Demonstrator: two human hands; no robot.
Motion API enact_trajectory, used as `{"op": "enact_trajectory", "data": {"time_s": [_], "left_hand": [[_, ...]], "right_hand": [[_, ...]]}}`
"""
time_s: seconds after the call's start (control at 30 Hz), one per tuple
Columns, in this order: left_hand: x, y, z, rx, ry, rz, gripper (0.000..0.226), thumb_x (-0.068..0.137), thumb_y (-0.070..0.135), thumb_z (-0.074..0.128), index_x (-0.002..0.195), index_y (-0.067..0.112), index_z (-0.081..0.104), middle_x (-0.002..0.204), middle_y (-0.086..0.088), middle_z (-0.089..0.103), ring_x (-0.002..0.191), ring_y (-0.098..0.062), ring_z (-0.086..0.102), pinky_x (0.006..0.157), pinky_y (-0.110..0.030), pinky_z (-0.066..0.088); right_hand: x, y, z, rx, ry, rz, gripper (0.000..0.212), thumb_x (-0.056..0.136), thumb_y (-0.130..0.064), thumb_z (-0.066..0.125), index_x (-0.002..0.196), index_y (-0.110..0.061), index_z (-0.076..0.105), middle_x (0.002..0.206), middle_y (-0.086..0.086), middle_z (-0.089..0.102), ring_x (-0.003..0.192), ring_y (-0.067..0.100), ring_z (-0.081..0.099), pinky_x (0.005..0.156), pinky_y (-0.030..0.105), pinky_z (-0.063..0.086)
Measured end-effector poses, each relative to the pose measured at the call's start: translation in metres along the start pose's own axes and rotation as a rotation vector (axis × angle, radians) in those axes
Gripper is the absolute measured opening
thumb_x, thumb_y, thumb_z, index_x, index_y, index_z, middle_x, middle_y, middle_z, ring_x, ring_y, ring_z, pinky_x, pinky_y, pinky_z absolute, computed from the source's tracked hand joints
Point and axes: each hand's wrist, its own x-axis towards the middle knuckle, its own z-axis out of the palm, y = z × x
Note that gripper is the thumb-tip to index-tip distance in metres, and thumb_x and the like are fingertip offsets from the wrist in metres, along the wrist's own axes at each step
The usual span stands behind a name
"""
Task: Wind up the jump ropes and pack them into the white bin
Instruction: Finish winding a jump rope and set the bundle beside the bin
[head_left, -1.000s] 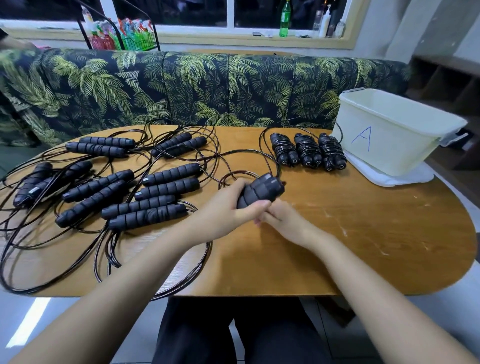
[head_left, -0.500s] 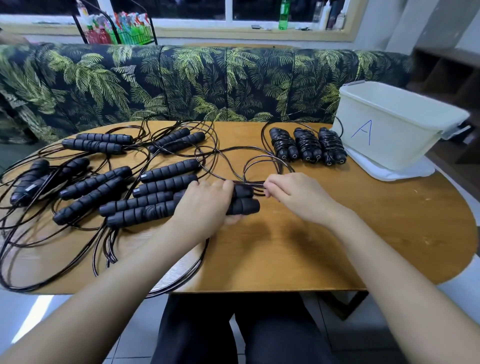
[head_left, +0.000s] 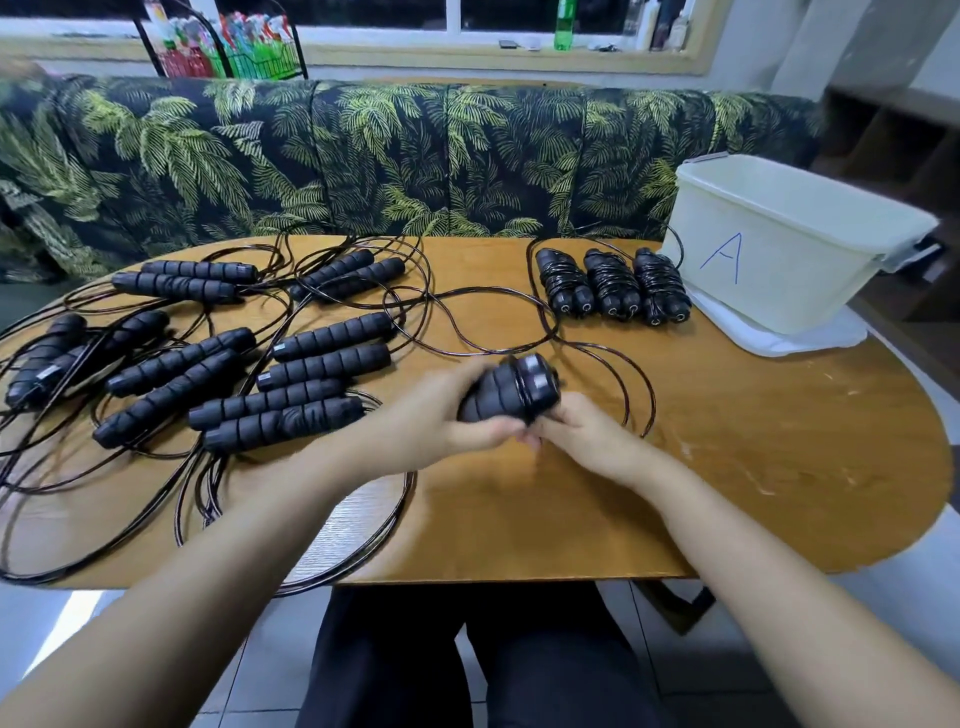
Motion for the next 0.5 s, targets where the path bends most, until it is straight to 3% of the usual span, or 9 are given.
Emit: {"op": "enact_trajectory", "data": {"time_s": [0.07, 0.13, 0.2, 0.27, 0.33, 0.43, 0.5], "left_hand": [[-0.004, 0.002, -0.003, 0.127, -0.126, 0.069, 0.051, 0.08, 0.049, 0.068, 0.118, 0.018, 0.052, 0.092, 0.0, 0.062, 0.081, -0.013, 0.057, 0.072, -0.027, 0.047], [-0.006, 0.005, -0.005, 0.428, -0.167, 0.134, 0.055, 0.078, 0.06, 0.064, 0.118, 0.025, 0.05, 0.089, 0.009, 0.058, 0.08, -0.015, 0.056, 0.07, -0.032, 0.047], [-0.005, 0.007, -0.003, 0.761, -0.16, 0.196, 0.062, 0.077, 0.068, 0.057, 0.122, 0.026, 0.046, 0.096, 0.009, 0.057, 0.085, -0.018, 0.056, 0.074, -0.033, 0.047], [-0.002, 0.007, 0.001, 1.024, -0.138, 0.248, 0.067, 0.079, 0.07, 0.051, 0.125, 0.021, 0.046, 0.104, 0.005, 0.059, 0.091, -0.023, 0.058, 0.078, -0.035, 0.046], [-0.001, 0.002, 0.006, 1.206, -0.139, 0.236, 0.067, 0.081, 0.068, 0.049, 0.124, 0.017, 0.045, 0.109, 0.0, 0.058, 0.093, -0.026, 0.058, 0.077, -0.035, 0.041], [-0.001, -0.004, 0.014, 1.303, -0.11, 0.086, 0.063, 0.083, 0.062, 0.053, 0.12, 0.011, 0.045, 0.11, -0.005, 0.058, 0.096, -0.028, 0.059, 0.074, -0.034, 0.038], [0.0, -0.012, 0.017, 1.293, 0.049, -0.02, 0.062, 0.075, 0.063, 0.062, 0.107, 0.011, 0.054, 0.096, -0.006, 0.062, 0.083, -0.028, 0.062, 0.067, -0.031, 0.041]], "right_hand": [[0.01, -0.006, -0.015, -0.106, -0.106, 0.002, 0.017, 0.09, -0.014, 0.055, 0.075, -0.02, 0.062, 0.071, -0.012, 0.061, 0.071, 0.005, 0.053, 0.07, 0.026, 0.042], [0.02, -0.018, -0.027, -0.313, -0.223, -0.022, 0.03, 0.092, -0.007, 0.055, 0.072, -0.03, 0.059, 0.071, -0.014, 0.059, 0.067, -0.005, 0.051, 0.067, 0.019, 0.041], [0.03, -0.029, -0.034, -0.58, -0.296, -0.035, 0.037, 0.095, -0.011, 0.054, 0.068, -0.037, 0.051, 0.076, -0.011, 0.056, 0.07, -0.002, 0.049, 0.07, 0.026, 0.044], [0.037, -0.038, -0.037, -0.762, -0.337, -0.023, 0.026, 0.097, -0.022, 0.053, 0.074, -0.035, 0.056, 0.081, -0.009, 0.057, 0.074, 0.003, 0.05, 0.071, 0.032, 0.044], [0.038, -0.047, -0.041, -0.818, -0.318, -0.007, 0.017, 0.098, -0.034, 0.051, 0.085, -0.03, 0.062, 0.082, -0.012, 0.058, 0.077, 0.004, 0.052, 0.068, 0.029, 0.042], [0.034, -0.06, -0.044, -0.884, -0.207, -0.019, 0.026, 0.101, -0.042, 0.041, 0.087, -0.029, 0.059, 0.079, -0.007, 0.059, 0.075, 0.013, 0.053, 0.064, 0.031, 0.039], [0.028, -0.068, -0.034, -0.957, -0.106, -0.028, 0.03, 0.104, -0.039, 0.033, 0.091, -0.024, 0.056, 0.082, -0.005, 0.061, 0.076, 0.019, 0.054, 0.065, 0.035, 0.04]]}}
